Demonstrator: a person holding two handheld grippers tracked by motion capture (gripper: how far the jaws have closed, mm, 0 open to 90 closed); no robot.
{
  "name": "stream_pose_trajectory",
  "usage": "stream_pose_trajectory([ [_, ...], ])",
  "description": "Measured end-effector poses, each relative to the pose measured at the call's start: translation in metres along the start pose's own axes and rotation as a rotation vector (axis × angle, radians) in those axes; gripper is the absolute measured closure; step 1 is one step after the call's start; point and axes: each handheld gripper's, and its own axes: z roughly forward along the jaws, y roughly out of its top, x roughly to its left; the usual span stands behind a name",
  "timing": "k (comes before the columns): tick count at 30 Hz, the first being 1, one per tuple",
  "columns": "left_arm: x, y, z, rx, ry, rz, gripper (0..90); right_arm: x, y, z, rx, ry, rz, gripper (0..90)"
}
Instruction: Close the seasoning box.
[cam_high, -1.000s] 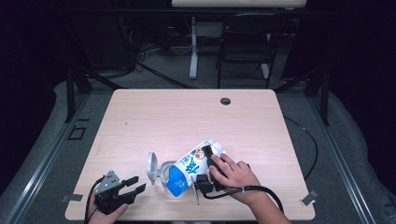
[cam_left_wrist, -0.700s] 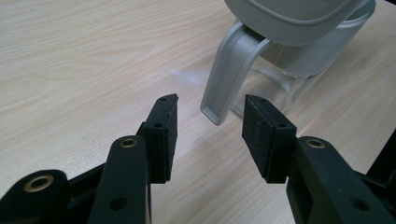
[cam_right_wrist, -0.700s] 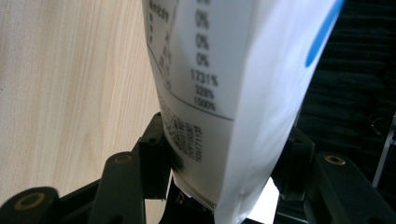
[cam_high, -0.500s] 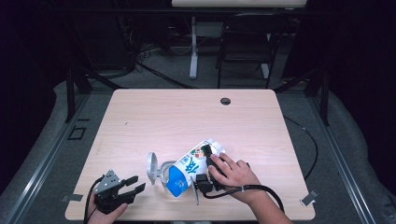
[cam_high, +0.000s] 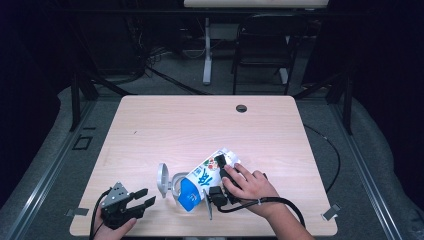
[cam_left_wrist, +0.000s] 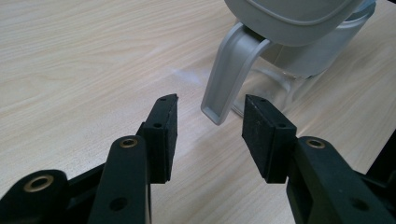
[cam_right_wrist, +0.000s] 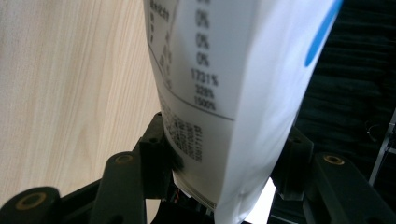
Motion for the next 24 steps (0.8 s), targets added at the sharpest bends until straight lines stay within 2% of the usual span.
stream_pose_trajectory([
  [12, 0.0003, -0.0007, 0.0004, -0.002, -0.002, -0.003, 55.9, -0.0015, 0.0004, -0.0002, 0.002, 0.005, -0.015, 48.7],
  [15, 0.0003, -0.0006, 0.0004, -0.003, -0.003, -0.002, 55.9, -0.003, 0.0012, -0.0014, 0.016, 0.003, -0.031, 48.8],
  [24, 0.0005, -0.0004, 0.0007, -0.002, -0.002, -0.002, 55.9, -0.0019, 0.0016, -0.0005, 0.006, -0.002, -0.027, 48.9],
])
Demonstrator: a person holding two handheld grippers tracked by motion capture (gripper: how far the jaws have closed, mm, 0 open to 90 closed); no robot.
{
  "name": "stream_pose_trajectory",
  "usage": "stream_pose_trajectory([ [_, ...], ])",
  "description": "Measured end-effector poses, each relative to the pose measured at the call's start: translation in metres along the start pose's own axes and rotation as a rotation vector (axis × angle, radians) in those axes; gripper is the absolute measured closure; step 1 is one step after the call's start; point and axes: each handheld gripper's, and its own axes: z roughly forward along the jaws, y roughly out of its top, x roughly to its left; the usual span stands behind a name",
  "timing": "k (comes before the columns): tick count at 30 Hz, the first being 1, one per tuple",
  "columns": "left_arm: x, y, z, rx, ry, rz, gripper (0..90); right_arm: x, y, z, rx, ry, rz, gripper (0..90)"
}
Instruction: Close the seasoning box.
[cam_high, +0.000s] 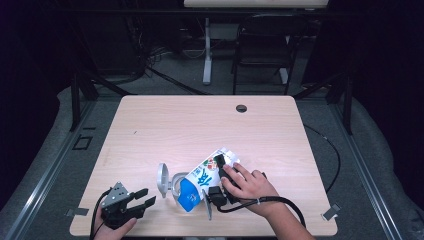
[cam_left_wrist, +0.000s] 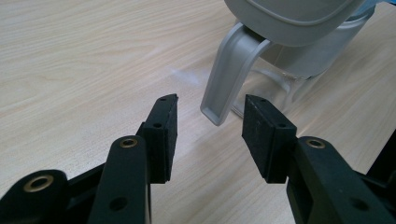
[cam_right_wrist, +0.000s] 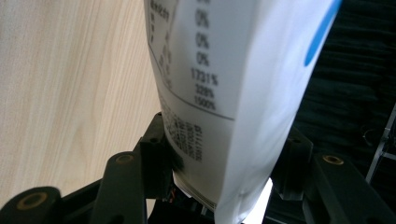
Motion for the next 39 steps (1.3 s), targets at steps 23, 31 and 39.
stream_pose_trajectory([
  [23, 0.0001, -0.0003, -0.0012, 0.002, -0.002, -0.002, 55.9, -0.0018, 0.0023, 0.0009, -0.014, -0.016, -0.038, 49.9],
  [31, 0.0001, -0.001, -0.0003, -0.008, -0.003, -0.006, 55.9, -0.0039, 0.0034, 0.0003, 0.003, -0.016, -0.058, 50.2],
  [39, 0.0011, -0.0011, -0.0007, -0.011, -0.001, -0.006, 55.9, -0.0042, 0.0038, 0.0021, -0.002, -0.012, -0.055, 50.4],
])
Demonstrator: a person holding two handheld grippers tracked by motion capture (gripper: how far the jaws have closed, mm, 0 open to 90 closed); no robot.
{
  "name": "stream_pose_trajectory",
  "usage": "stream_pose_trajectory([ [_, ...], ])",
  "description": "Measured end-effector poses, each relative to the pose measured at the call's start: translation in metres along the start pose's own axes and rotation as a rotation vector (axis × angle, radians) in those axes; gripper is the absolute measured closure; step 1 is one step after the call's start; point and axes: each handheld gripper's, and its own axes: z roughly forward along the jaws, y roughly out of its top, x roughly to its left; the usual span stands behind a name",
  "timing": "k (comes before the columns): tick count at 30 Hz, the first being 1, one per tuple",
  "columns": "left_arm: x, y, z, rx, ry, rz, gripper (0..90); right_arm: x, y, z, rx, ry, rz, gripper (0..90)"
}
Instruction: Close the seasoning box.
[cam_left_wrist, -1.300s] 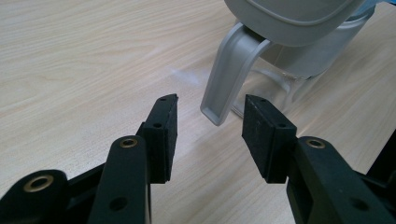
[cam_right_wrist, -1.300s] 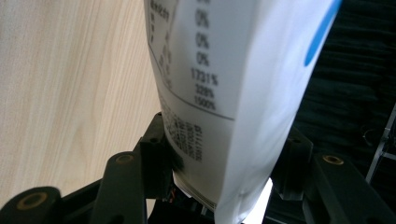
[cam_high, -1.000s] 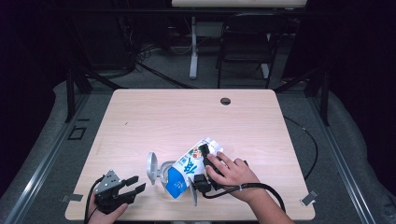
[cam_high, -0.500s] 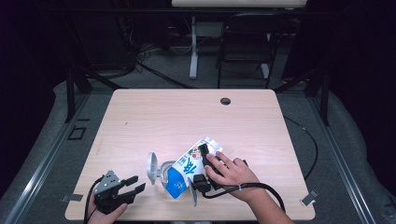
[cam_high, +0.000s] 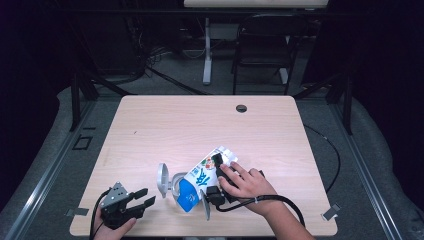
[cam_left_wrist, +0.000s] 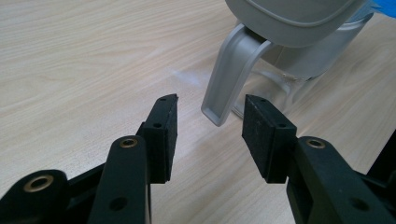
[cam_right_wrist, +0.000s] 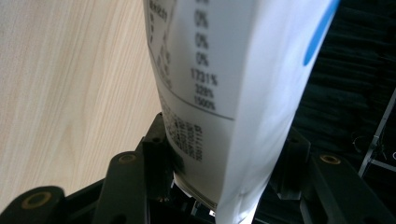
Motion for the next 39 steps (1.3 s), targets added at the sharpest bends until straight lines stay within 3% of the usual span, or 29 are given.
stream_pose_trajectory([
  [39, 0.002, -0.0002, -0.0015, 0.007, -0.004, 0.003, 55.9, -0.0034, 0.0051, 0.0022, 0.005, -0.007, -0.033, 52.8],
])
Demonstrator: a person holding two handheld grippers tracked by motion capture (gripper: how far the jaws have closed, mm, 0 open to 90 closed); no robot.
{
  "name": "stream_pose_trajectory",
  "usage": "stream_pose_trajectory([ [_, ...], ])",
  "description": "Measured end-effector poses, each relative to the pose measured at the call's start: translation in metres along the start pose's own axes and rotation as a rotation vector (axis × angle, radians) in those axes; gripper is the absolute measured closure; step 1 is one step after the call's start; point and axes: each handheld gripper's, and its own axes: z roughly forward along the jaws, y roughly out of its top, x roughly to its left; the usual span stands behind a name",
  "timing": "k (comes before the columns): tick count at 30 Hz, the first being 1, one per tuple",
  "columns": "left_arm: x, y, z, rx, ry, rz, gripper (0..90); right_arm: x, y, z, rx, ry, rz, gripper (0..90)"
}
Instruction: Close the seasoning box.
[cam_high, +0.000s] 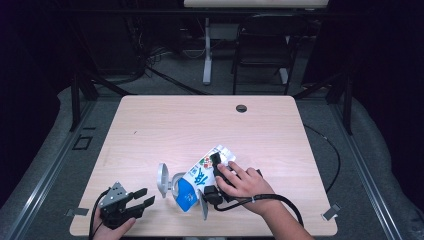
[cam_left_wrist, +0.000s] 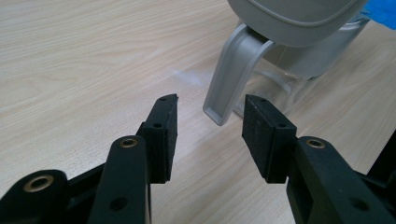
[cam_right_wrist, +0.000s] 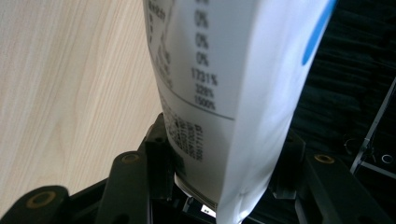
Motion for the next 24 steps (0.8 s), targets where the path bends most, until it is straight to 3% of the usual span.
stream_pose_trajectory([
  [14, -0.0005, -0.0016, 0.0003, -0.01, -0.001, -0.002, 55.9, -0.0026, 0.0024, -0.0009, 0.022, -0.008, -0.036, 54.0],
  [24, -0.0001, -0.002, -0.0008, -0.009, 0.001, -0.007, 55.9, -0.0016, 0.0016, -0.0001, 0.012, -0.002, -0.015, 54.5],
])
